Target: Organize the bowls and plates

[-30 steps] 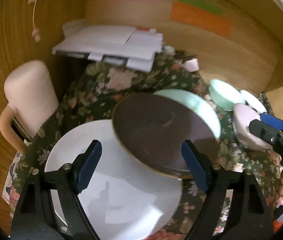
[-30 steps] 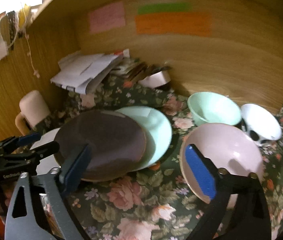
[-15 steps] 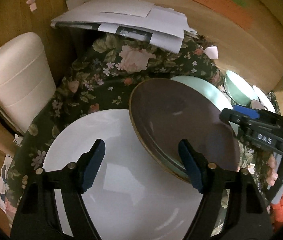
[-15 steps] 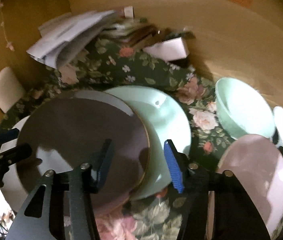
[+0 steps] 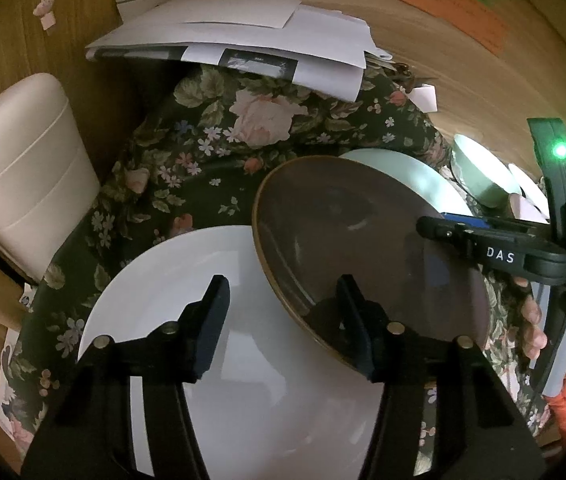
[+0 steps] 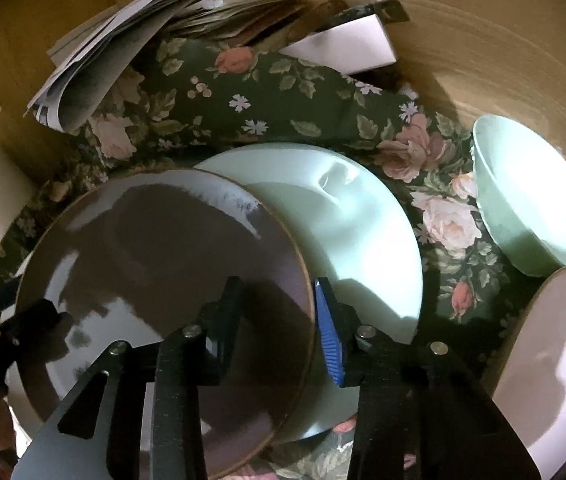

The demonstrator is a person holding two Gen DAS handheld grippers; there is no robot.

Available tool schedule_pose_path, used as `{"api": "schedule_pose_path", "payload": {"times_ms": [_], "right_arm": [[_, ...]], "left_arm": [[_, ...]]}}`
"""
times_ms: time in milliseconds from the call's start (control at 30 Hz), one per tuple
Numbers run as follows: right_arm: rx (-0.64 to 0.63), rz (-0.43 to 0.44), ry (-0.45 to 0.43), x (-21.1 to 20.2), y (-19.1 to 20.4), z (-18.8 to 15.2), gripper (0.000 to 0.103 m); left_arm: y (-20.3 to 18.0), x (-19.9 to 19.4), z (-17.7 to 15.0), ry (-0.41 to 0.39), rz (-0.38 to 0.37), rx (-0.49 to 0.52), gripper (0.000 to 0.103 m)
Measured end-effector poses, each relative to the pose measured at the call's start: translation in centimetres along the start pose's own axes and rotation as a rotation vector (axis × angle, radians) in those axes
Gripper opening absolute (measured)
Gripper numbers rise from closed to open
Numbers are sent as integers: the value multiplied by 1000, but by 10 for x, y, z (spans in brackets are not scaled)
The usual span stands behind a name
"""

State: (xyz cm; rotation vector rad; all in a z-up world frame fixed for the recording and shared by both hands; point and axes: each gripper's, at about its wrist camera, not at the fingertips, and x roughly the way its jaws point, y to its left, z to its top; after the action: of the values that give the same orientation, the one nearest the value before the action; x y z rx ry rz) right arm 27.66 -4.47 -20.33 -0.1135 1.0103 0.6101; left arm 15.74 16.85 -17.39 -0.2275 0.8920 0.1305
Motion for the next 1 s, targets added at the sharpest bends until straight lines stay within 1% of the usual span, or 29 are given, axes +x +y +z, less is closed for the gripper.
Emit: {"api": "schedule_pose_path", "payload": {"times_ms": [100,300,500,667,833,1000], "right_arm": [[-2,0,1,3,5,0,33],[-16,17,0,5,14,-8,33],[-36,55,-24,-10,28,-21,33],[-29,71,-36,-14,34,-22,33],[-26,82,-27,-11,32,-21,35],[-55,68,-34,-12,36,-18,35]], "left_arm": [[2,-1,-1,-1,-1,3,55],[6,-8,-4,-15,25,23,54],[12,-8,-6,-4,40,22,53],[15,-5,-5,12,28,20,48],[17,-1,-3,18,-5,11,48],[17,4,0,18,-1,10,45]]}}
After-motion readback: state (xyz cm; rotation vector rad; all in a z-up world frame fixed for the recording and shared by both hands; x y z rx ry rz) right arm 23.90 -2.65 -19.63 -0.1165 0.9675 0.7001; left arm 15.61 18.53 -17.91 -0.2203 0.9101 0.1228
